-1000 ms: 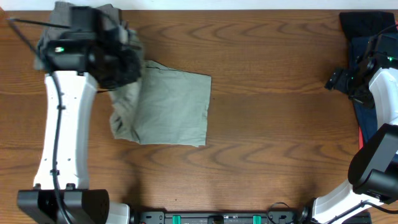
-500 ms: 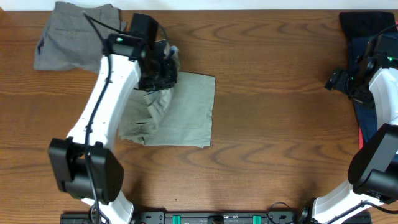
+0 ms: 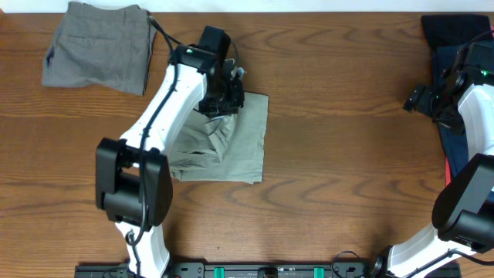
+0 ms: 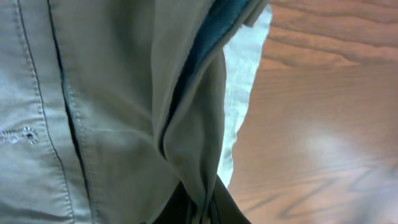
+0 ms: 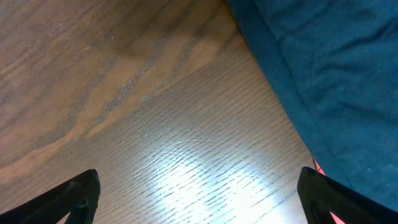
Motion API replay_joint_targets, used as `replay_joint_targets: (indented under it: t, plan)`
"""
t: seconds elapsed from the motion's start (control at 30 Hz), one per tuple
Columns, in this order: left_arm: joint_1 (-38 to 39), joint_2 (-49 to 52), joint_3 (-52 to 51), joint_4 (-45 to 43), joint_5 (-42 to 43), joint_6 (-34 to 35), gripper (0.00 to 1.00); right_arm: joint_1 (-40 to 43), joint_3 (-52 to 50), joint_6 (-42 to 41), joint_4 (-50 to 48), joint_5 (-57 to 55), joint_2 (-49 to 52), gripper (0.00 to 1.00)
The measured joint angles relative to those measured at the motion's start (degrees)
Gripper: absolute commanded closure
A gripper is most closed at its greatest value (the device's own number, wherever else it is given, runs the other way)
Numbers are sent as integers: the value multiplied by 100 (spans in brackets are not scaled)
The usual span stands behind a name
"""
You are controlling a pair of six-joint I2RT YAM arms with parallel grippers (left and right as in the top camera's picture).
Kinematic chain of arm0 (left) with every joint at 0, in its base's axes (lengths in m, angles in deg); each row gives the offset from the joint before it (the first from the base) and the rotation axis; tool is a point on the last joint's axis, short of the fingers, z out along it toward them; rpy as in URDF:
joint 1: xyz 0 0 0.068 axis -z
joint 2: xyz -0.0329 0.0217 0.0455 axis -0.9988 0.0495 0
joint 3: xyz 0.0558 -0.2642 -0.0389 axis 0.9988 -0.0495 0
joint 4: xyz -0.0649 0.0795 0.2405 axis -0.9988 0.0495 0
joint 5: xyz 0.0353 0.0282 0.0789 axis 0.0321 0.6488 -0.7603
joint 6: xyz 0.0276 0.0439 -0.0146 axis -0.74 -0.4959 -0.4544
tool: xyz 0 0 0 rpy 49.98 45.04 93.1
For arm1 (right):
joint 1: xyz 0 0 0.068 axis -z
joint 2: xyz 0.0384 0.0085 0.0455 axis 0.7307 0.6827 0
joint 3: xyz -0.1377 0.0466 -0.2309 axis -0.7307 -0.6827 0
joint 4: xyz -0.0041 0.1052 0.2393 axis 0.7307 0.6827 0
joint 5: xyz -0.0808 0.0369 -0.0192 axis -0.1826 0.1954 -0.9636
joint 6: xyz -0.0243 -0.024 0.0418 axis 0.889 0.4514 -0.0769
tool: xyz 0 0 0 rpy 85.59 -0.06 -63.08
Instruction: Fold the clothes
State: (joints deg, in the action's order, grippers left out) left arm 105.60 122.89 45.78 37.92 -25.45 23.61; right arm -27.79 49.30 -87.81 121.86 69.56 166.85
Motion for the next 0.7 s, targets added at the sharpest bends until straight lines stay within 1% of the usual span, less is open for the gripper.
replay_joint_targets:
  t: [0.23,0.3,0.47,0.63,0.67,0.7]
  plan:
    - [0,240,0,-105,2,24,93,0,0,0,0,2,0,1]
    - [0,240,0,-103,0,13,64,0,0,0,0,2,0,1]
    - [0,240,0,94,2,44,61,0,0,0,0,0,0,1]
    - [0,240,0,354,4,44,62,0,0,0,0,0,0,1]
    - [0,240,0,380,2,44,63,0,0,0,-2,0,0,1]
    - [0,240,0,393,4,46,72,0,0,0,0,2,0,1]
